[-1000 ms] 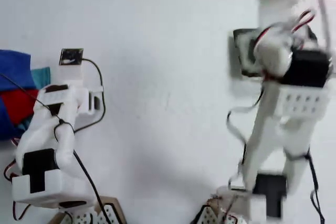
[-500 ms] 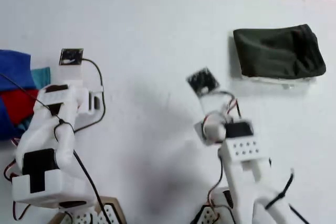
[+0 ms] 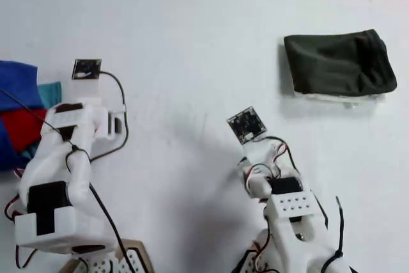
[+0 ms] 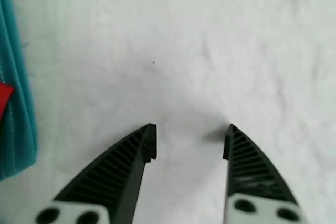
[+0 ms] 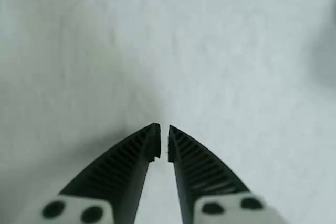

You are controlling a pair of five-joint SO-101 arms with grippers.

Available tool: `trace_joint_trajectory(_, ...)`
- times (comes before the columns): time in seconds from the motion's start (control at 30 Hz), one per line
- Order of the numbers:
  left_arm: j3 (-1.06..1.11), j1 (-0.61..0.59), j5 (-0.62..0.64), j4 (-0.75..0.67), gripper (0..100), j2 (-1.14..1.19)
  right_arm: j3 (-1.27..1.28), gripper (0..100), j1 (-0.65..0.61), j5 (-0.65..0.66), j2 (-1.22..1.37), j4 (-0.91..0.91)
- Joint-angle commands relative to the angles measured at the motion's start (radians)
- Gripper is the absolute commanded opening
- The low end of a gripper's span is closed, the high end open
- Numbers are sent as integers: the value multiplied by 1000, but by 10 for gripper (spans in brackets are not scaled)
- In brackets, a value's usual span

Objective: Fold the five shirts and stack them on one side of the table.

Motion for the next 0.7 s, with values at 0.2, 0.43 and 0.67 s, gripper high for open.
trace_joint_trajectory(0.2, -246, -64, -9, 245, 233, -66, -5, 38, 41, -8, -28, -28)
trace_joint_trajectory(0.43, -645, -407, -215, 382, 234, 9, -5, 38, 41, -8, -28, -28)
trace_joint_trajectory(0.67, -1099, -664, -305, 562, 234, 362, -5, 38, 41, -8, -28, -28)
